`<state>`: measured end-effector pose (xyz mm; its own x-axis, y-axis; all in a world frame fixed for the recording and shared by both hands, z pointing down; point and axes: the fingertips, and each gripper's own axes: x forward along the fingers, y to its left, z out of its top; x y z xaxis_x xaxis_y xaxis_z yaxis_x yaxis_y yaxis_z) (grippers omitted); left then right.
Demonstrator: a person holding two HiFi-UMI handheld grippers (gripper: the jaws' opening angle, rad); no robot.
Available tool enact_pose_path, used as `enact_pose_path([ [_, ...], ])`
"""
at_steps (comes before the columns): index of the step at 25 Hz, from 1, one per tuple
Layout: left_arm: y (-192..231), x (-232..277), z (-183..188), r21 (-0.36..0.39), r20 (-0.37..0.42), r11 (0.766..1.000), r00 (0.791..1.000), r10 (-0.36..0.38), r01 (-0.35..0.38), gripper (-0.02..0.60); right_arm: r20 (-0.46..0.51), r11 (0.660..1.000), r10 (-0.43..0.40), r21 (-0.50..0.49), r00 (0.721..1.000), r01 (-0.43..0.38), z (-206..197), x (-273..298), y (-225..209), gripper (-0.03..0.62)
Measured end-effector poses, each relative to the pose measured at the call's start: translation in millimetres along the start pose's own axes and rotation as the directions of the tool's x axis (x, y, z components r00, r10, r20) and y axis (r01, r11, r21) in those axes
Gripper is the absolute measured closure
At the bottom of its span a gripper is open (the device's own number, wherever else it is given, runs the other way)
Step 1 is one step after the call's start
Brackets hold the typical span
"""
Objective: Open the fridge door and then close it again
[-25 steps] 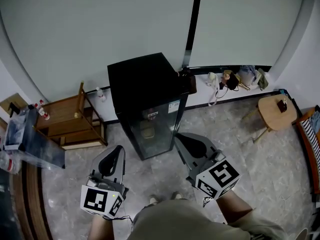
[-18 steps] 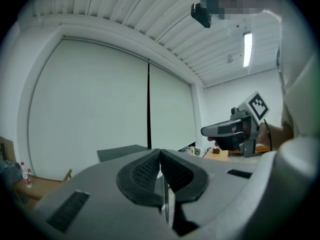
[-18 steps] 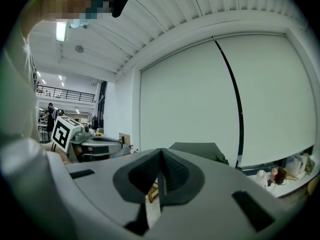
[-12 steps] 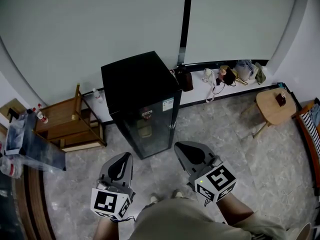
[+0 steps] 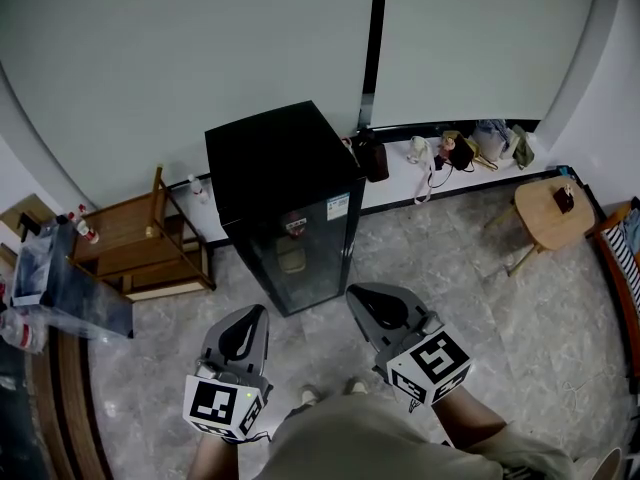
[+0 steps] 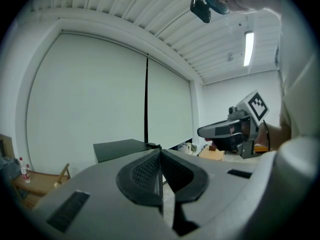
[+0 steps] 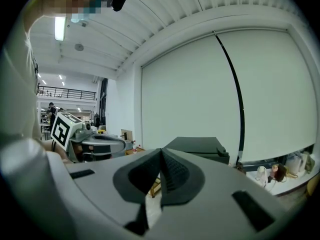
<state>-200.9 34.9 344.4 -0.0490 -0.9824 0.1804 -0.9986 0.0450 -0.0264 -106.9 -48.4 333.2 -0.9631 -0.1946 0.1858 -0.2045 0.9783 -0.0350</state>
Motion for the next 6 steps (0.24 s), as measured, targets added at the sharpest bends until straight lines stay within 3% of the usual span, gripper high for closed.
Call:
enact_pose_path([
  [6, -2.5, 1.8, 4.7, 0.008, 0.001, 1.000, 1.000, -0.024, 0.024, 0.574, 0.020, 0.999, 0.024, -0.027, 1.000, -0.023, 12.7, 0.6, 10.9, 0.597],
])
